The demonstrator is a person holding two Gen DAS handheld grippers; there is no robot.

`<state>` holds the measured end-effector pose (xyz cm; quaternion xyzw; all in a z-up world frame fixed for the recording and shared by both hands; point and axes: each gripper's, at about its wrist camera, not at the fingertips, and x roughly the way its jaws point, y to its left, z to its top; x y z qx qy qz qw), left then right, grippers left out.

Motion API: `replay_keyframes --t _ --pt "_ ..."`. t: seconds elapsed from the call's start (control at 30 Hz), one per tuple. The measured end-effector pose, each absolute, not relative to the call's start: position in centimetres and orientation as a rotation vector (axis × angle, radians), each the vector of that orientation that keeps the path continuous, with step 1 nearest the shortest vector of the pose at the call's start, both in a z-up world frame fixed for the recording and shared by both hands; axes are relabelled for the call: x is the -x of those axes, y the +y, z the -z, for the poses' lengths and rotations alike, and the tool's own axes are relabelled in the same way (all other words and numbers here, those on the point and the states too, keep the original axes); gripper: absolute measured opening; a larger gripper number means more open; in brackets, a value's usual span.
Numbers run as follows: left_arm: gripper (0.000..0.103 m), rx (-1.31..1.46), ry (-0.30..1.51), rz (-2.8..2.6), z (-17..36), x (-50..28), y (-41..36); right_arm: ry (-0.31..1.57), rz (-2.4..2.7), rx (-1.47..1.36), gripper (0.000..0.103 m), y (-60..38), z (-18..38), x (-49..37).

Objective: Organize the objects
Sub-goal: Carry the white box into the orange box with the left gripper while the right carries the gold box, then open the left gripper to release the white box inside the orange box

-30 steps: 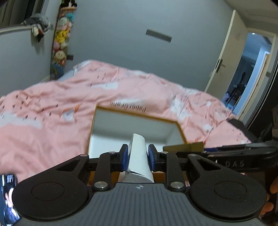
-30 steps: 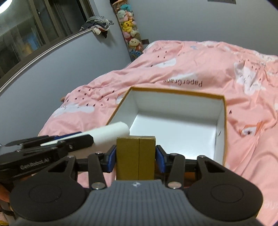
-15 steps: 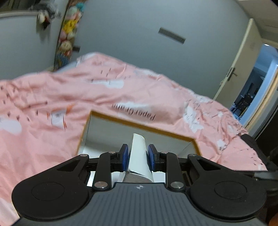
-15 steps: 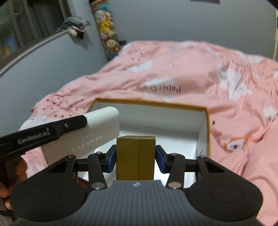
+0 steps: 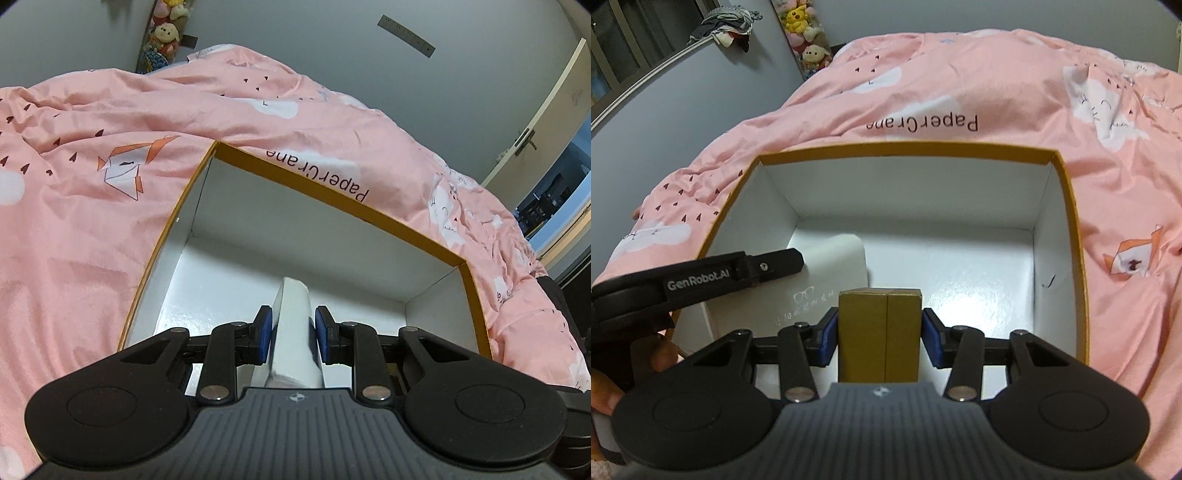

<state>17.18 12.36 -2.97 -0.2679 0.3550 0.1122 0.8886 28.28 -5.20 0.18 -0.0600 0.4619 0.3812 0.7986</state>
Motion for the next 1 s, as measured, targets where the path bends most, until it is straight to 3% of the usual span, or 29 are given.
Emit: replay_keyframes --t 0.3,0.37,0.47,0.87,1.0 --pt "0.024 0.601 0.878 -0.268 4.6 -17.5 13.2 1.023 -0.819 0.117 0.049 -5.1 0.8 -28.6" --pt "0.013 0.597 0.885 -0.264 4.7 -17.6 13.1 1.029 -0.818 0.116 0.049 -5.1 0.9 -28.6" --pt "0.011 0.596 0.892 -0.261 4.7 -17.5 13.4 1.036 -0.822 0.117 0.049 -5.1 0.9 -28.5" --pt "0.007 0.402 0.933 -0.285 3.7 -17.3 12.6 1.108 -0.924 0.1 0.049 -2.7 1.3 -28.0" --pt "0.007 0.434 0.861 -0.275 2.2 -15.7 13.4 1.125 -0.947 0.115 0.049 -1.4 1.7 -27.8"
